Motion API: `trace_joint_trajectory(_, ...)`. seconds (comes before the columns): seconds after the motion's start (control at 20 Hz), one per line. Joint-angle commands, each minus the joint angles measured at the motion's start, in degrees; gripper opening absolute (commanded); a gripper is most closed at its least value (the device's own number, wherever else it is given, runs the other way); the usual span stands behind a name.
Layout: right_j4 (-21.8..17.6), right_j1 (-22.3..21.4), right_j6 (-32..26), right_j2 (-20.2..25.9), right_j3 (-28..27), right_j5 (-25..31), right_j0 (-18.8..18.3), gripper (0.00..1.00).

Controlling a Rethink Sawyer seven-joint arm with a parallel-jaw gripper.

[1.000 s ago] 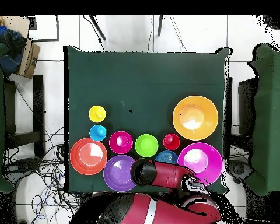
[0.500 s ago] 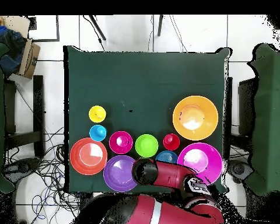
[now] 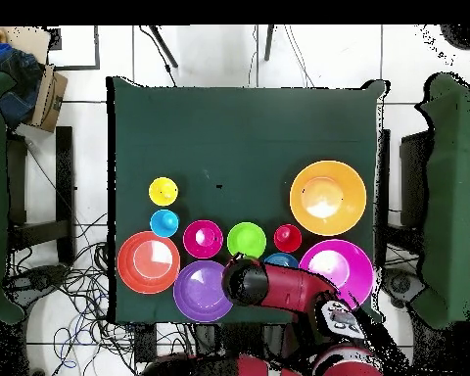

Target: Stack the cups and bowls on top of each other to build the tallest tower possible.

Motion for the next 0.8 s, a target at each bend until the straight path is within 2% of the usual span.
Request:
trace_joint_trajectory(0.05,1.1,-4.6,2.3,6.6,-0.5,5.8,0.9,1.0)
trace_joint_trajectory(0.35,1.2,-6.2,2.3,6.7,-0.1,7.7,1.1,1.0)
trace_joint_trajectory(0.8,1.2,-5.9,2.9,6.3,-1.0,7.8,1.6,1.0)
